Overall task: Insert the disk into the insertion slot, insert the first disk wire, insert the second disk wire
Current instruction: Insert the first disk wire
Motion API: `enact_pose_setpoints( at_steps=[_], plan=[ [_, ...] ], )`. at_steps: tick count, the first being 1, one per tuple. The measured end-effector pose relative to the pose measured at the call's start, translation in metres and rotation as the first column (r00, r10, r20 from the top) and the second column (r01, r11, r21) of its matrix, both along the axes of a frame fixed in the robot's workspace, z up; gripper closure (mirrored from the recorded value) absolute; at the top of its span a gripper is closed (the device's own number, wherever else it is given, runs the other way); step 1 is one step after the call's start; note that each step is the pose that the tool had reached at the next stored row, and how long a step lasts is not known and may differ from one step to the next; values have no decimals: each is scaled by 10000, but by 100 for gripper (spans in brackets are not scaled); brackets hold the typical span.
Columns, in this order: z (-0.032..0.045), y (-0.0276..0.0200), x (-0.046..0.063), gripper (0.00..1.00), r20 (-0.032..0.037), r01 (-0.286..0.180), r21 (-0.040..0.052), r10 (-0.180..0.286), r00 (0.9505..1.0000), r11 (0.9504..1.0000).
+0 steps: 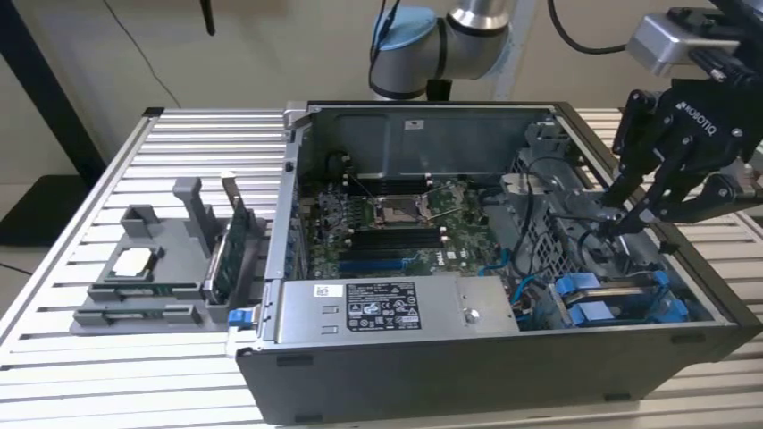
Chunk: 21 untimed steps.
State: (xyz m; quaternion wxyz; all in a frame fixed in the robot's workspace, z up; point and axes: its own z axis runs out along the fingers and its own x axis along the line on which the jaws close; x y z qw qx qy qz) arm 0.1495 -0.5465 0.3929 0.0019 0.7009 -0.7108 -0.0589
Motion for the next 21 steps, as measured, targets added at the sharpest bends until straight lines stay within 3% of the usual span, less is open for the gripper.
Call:
enact_pose_setpoints(
  at_steps=[2,6,7,11,12,17,21],
  plan=[
    [-19,4,-22,59,141,-33,0,33,9999,10000],
    [-34,-4,-103,59,283,-86,1,86,9996,10000],
    [-36,-20,-109,59,320,-106,0,106,9994,9999],
    [-39,-141,-115,59,358,-170,-4,170,9992,9999],
    [-46,-149,-130,59,389,-186,2,186,9991,9998],
    [-79,-143,-189,59,630,-327,-4,326,9975,9995],
    [-90,-131,-207,59,757,-485,-6,484,9960,9988]
  ],
)
